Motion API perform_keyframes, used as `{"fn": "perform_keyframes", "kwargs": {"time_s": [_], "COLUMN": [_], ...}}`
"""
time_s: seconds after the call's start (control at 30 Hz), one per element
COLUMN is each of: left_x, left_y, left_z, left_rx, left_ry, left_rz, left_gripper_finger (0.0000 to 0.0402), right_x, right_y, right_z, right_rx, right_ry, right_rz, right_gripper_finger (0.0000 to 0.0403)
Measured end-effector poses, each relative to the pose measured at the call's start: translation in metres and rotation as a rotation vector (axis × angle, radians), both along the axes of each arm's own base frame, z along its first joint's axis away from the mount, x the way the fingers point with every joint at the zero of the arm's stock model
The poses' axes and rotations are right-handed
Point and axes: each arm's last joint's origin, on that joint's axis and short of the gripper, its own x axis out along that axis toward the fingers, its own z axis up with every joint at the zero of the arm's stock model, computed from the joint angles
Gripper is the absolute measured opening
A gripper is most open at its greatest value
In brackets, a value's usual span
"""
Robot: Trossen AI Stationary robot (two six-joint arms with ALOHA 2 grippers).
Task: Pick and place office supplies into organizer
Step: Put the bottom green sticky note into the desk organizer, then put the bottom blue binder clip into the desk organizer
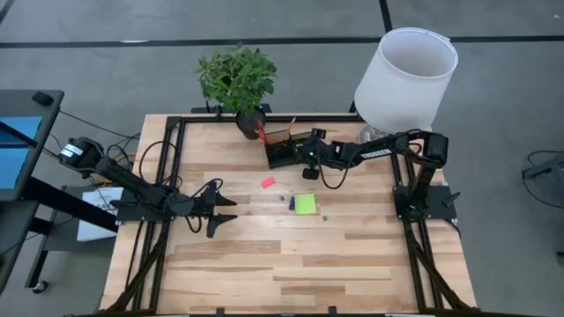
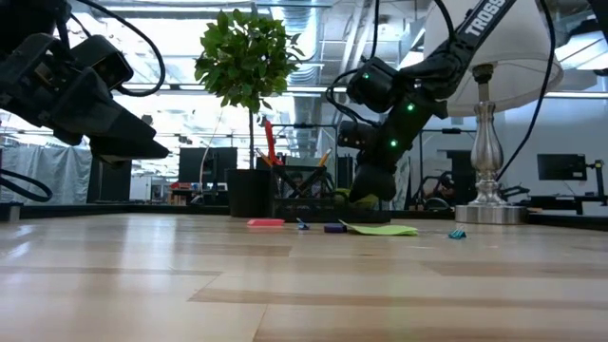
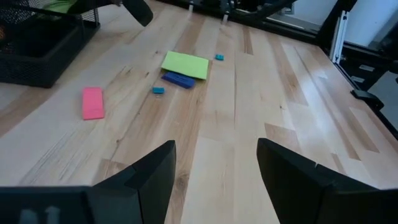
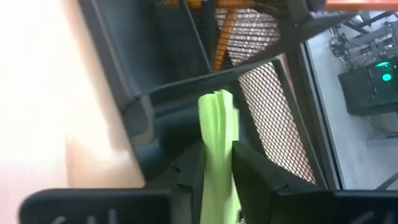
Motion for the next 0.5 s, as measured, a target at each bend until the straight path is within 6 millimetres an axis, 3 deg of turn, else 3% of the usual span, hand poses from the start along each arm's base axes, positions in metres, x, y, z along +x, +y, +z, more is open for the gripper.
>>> {"fn": "perform_keyframes", "kwargs": {"time_s": [0.5], "left_x": [-0.0001], "left_y": [-0.0009], "left_z": [-0.0002], "left_rx": [-0.060], "left_ry": [0.004], "left_rz": [-0.013], "left_gripper_finger": [0.0217], "right_x": [-0.0026], "right_y": [0.0039], "right_z": [-0.0024], "right_rx": [-0.002], "right_ry": [0.082], "right_rz": [0.035], "right_gripper_finger": [0.0214]}}
